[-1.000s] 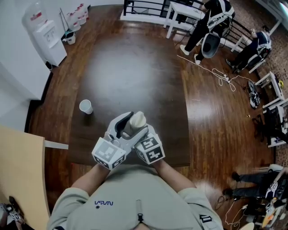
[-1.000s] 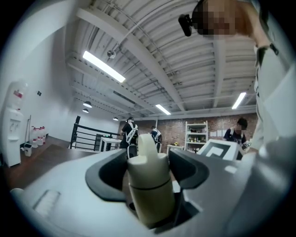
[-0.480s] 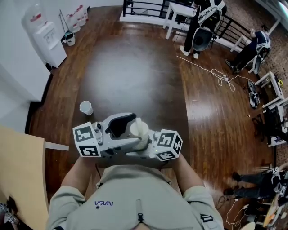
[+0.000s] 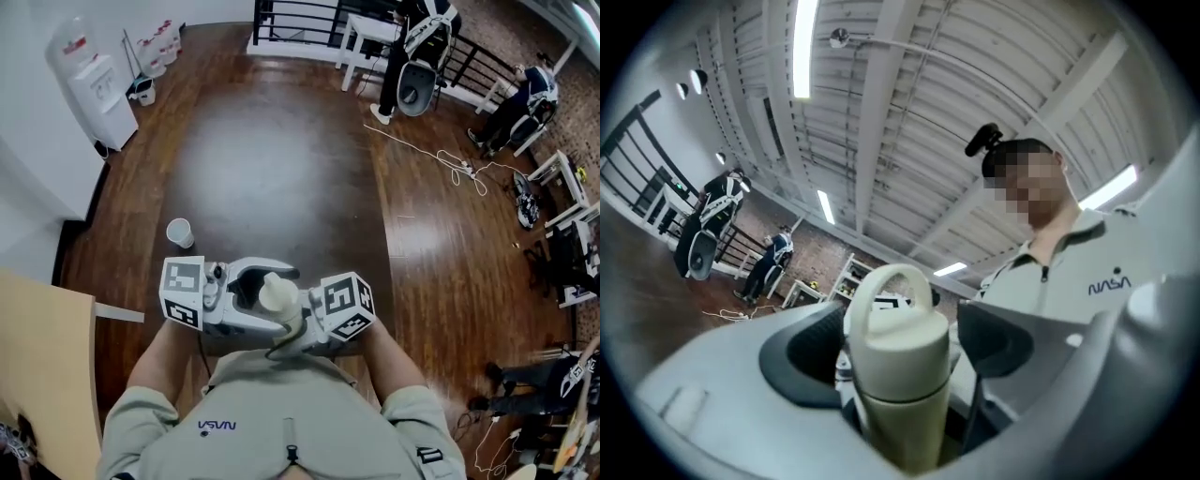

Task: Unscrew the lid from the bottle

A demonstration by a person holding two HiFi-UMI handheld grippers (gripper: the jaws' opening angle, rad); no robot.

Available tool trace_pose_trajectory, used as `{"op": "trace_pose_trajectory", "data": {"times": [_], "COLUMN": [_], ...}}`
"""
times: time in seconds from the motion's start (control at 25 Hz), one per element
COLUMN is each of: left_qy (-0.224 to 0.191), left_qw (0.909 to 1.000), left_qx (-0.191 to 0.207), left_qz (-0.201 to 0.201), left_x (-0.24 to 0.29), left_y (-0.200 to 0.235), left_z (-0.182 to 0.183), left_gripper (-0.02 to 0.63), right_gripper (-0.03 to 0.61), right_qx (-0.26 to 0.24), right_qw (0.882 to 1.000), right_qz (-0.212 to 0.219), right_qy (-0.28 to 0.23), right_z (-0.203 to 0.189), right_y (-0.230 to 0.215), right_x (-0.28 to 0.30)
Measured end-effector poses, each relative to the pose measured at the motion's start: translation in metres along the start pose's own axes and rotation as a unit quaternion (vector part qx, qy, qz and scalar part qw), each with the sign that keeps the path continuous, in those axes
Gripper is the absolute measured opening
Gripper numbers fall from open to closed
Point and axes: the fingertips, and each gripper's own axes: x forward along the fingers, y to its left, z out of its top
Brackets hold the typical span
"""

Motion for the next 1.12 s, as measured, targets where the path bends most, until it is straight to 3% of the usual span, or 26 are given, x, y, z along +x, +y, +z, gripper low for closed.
{"op": "trace_pose_trajectory", "data": {"times": [0.2, 0.32, 0.4, 0.56, 0.68, 0.76, 0.84, 0.96, 1.12], "left_qy": [0.006, 0.012, 0.011, 0.015, 0.014, 0.009, -0.002, -0.020, -0.026], "left_qw": [0.9996, 0.9995, 0.9997, 0.9989, 0.9951, 0.9888, 0.9781, 0.9528, 0.9164], "left_qx": [0.009, 0.014, 0.017, 0.037, 0.060, 0.079, 0.097, 0.117, 0.132], "left_qz": [-0.026, -0.024, -0.013, 0.026, 0.078, 0.126, 0.184, 0.279, 0.377], "left_x": [0.005, 0.007, 0.007, 0.008, 0.003, -0.003, -0.010, -0.021, -0.024], "left_y": [-0.010, -0.009, -0.006, 0.002, 0.013, 0.024, 0.036, 0.053, 0.063], "left_z": [0.001, 0.001, 0.001, 0.000, 0.001, 0.004, 0.008, 0.013, 0.010], "left_gripper": [0.356, 0.299, 0.303, 0.304, 0.304, 0.304, 0.304, 0.304, 0.302], "right_gripper": [0.299, 0.299, 0.299, 0.299, 0.299, 0.299, 0.299, 0.299, 0.299], "right_qx": [0.004, 0.001, 0.000, -0.002, -0.013, -0.025, -0.035, -0.041, -0.052], "right_qw": [1.000, 1.000, 1.000, 0.999, 0.991, 0.976, 0.952, 0.902, 0.855], "right_qz": [0.019, 0.024, 0.017, -0.038, -0.130, -0.211, -0.302, -0.427, -0.514], "right_qy": [0.012, 0.017, 0.017, 0.026, 0.039, 0.045, 0.047, 0.046, 0.041], "right_z": [0.001, 0.001, 0.001, -0.003, -0.004, -0.003, 0.001, 0.006, 0.007], "right_y": [0.002, 0.005, 0.004, -0.011, -0.034, -0.056, -0.080, -0.108, -0.120], "right_x": [0.005, 0.006, 0.006, 0.004, -0.002, -0.009, -0.018, -0.032, -0.046]}}
